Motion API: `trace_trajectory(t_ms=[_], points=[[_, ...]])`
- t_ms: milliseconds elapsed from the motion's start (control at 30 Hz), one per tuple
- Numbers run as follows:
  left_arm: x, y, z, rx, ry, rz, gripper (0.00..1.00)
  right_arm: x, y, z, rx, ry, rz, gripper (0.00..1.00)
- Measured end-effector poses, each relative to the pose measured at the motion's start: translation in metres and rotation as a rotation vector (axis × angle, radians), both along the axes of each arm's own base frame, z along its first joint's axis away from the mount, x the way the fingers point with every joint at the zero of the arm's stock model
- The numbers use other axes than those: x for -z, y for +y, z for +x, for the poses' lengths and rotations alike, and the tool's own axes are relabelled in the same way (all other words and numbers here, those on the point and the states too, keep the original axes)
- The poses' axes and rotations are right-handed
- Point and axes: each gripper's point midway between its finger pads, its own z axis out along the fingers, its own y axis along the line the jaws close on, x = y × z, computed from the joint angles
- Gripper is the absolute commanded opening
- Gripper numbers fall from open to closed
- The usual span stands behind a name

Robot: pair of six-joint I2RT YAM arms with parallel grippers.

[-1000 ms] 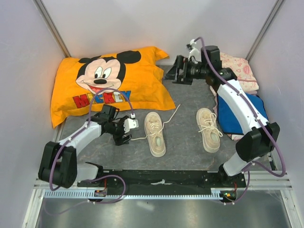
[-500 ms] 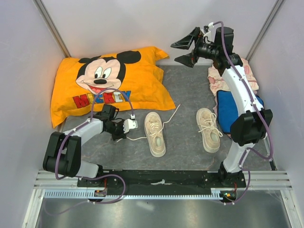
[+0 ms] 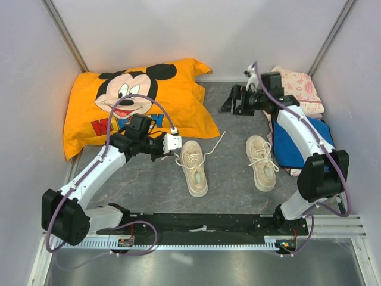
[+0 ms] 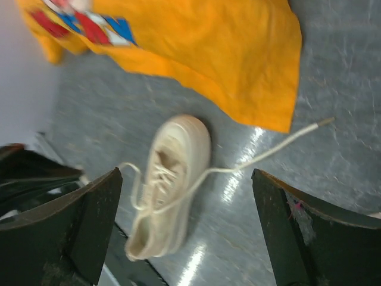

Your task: Tie the shoes

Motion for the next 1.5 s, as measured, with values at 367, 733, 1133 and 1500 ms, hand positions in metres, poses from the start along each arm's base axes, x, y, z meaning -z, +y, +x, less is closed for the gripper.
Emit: trace_trajectory(t_ms=[367,733,1133,1500], points=[[0.024,-0.023,-0.057,0.125,0.065,0.038,0.02,0.158,-0.005,-0.021,0.055,0.220,-0.506,0.72],[0.023,-0.021,-0.050,0.080,0.045,0.040,0.02,0.218,-0.006,-0.018,0.140,0.386,-0.552,0.68],[0.026,-0.014,-0.056,0.041,0.081,0.056,0.02,0.222,0.008,-0.003,0.170,0.387,-0.507,0.00],[-0.024,-0.021,-0.080,0.169,-0.138,-0.035,0.02,0.084,0.057,-0.011,-0.078,0.088,-0.192,0.00]])
